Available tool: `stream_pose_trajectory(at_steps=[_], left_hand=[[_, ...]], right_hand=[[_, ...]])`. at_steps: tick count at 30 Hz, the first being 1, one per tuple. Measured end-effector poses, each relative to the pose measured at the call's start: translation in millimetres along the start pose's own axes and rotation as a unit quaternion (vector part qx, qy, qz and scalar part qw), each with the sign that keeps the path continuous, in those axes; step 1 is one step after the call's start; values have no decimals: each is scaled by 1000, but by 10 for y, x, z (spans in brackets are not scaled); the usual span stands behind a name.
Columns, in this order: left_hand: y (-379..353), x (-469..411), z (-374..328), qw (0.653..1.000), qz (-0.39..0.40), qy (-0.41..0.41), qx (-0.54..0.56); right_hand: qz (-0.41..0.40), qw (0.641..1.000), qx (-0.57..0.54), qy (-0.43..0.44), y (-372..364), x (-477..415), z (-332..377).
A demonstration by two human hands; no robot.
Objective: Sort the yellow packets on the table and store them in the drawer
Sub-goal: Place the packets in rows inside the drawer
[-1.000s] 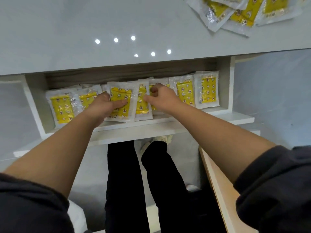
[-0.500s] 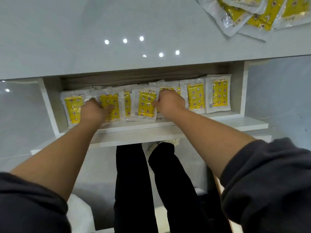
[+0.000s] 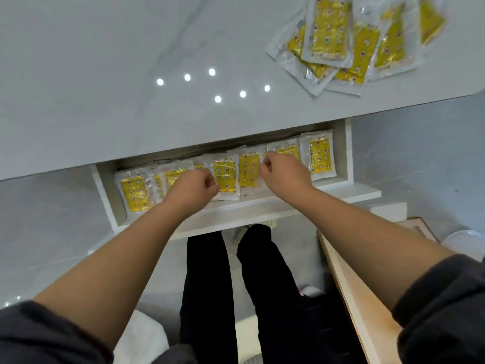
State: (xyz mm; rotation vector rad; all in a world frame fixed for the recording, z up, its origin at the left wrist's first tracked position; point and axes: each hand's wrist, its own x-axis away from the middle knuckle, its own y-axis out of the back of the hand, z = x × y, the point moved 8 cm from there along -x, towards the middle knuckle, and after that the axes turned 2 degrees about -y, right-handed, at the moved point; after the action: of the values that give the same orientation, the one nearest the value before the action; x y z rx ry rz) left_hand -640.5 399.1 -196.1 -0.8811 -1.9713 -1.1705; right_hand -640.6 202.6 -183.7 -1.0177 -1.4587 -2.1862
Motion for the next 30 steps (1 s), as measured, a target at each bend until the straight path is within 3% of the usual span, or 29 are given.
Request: stream_pose_trajectory(at_steps=[5,8,12,15,19,25,30], left_hand=[[455,123,-1079,992,-15,-122,12],[718,22,-1565,988,-75,-131,27],[766,-369,-1812,980,-99,13,170],[707,-594,-1919,927,-112,147,327],[787,-691,-2171,881,-192,271,337],[893,-942,-2595,893,-235,270,274],[959,-1019,-2581,874,-249,221,355]], right_hand=[[-87,993,-72,-40,907,159,-257],[-127,987,-75,-62,1315,97,-413],[-153,977,-131,-73,1601,-209,-651],[-195,968,-134,-80,1848,-496,-809],[-231,966,-33,-115,2194,-731,-1075],[-167,967,-54,-186,2281,-934,-1286],[-156,966,-124,-167,2281,-977,-1215]])
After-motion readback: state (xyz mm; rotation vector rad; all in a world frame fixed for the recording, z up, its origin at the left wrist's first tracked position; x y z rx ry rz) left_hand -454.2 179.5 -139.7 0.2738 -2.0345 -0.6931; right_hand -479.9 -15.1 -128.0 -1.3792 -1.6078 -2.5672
